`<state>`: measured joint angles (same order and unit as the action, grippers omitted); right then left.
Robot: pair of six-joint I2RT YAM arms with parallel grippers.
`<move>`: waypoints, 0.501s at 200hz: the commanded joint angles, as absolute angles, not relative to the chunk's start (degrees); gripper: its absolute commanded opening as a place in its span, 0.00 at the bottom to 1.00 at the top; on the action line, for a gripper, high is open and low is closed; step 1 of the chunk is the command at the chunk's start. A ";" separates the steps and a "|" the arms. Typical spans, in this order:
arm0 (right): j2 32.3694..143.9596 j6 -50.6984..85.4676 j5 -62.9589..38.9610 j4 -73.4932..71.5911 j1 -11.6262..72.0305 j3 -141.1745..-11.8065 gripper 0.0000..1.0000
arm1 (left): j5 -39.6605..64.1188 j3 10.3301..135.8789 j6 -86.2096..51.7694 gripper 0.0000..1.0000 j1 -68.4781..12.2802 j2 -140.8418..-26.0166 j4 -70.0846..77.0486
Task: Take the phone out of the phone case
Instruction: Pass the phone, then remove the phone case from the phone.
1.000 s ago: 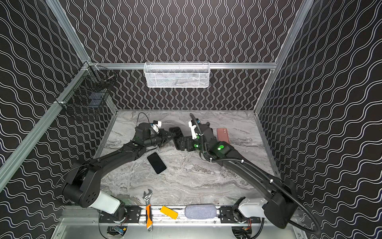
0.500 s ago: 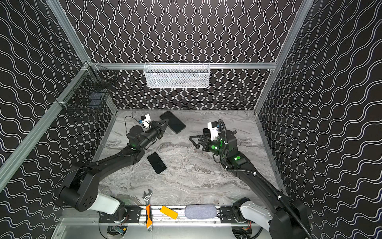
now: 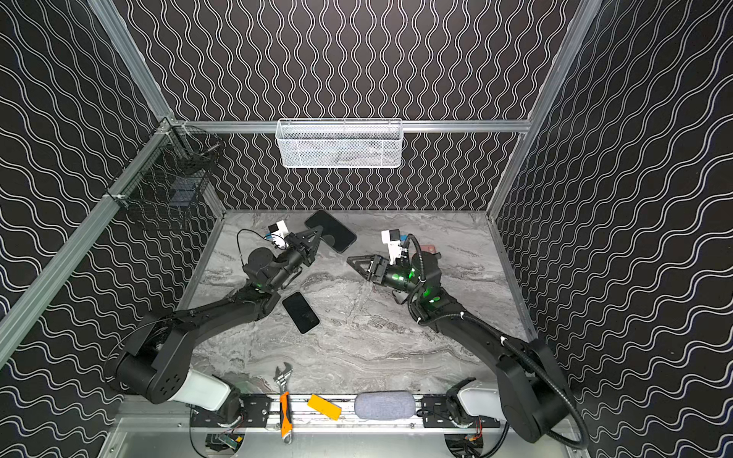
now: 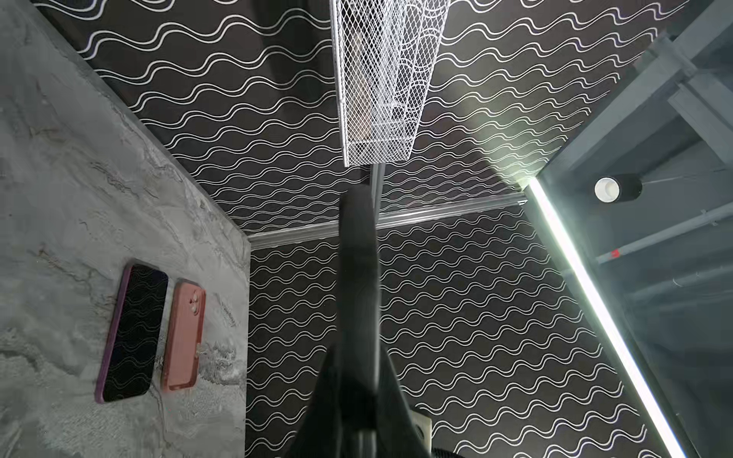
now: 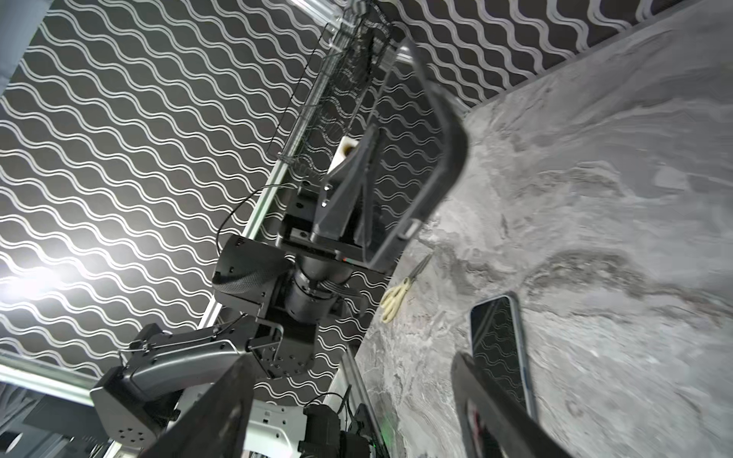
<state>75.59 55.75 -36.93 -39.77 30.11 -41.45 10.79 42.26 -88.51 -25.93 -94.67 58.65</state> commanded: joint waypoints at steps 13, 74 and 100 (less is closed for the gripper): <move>78.93 58.35 -36.91 -47.98 31.85 -43.53 0.76 | 10.22 41.69 -88.93 0.00 -26.11 -93.79 63.72; 82.47 59.24 -36.13 -50.74 33.70 -45.32 0.68 | 10.29 40.53 -89.02 0.00 -26.16 -93.16 63.72; 83.53 60.00 -35.86 -52.25 33.92 -45.20 0.64 | 10.37 40.69 -88.94 0.00 -26.23 -92.99 63.72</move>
<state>82.87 58.39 -36.45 -47.48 33.69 -44.73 10.57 40.47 -88.51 -26.15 -93.49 59.35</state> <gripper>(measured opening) 0.654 0.111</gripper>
